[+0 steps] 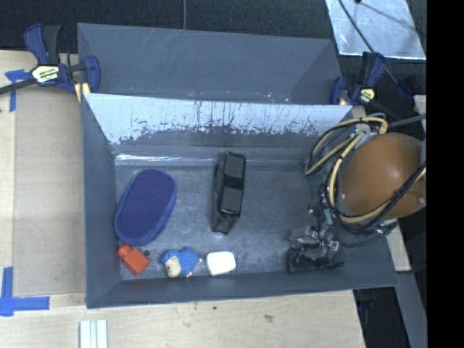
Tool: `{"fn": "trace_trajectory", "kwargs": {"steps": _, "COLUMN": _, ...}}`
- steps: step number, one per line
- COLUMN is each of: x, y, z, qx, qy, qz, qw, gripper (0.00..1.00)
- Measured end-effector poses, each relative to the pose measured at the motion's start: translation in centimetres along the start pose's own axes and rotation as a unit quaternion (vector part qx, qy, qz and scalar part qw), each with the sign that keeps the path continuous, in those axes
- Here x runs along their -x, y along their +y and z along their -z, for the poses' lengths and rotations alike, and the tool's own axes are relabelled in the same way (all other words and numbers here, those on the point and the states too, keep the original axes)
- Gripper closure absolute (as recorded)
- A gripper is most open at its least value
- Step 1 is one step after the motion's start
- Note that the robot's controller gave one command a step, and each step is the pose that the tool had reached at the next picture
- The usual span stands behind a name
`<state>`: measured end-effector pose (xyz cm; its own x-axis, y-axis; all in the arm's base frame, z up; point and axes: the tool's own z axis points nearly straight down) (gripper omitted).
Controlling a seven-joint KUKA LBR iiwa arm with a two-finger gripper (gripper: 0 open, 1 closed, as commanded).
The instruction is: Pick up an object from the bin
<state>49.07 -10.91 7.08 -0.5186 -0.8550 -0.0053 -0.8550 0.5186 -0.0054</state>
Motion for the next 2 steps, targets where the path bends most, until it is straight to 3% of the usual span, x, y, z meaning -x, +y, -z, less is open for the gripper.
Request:
{"fn": "trace_trajectory", "kwargs": {"steps": 1, "x": 6.5, "y": 4.4, "z": 0.0, "qx": 0.003, "qy": 0.0014, "qz": 0.102, "qw": 0.9948, "gripper": 1.0}}
{"fn": "trace_trajectory", "kwargs": {"steps": 2, "x": 5.2, "y": -0.3, "z": 17.5, "qx": -0.002, "qy": 0.0004, "qz": 0.105, "qw": 0.9944, "gripper": 1.0}}
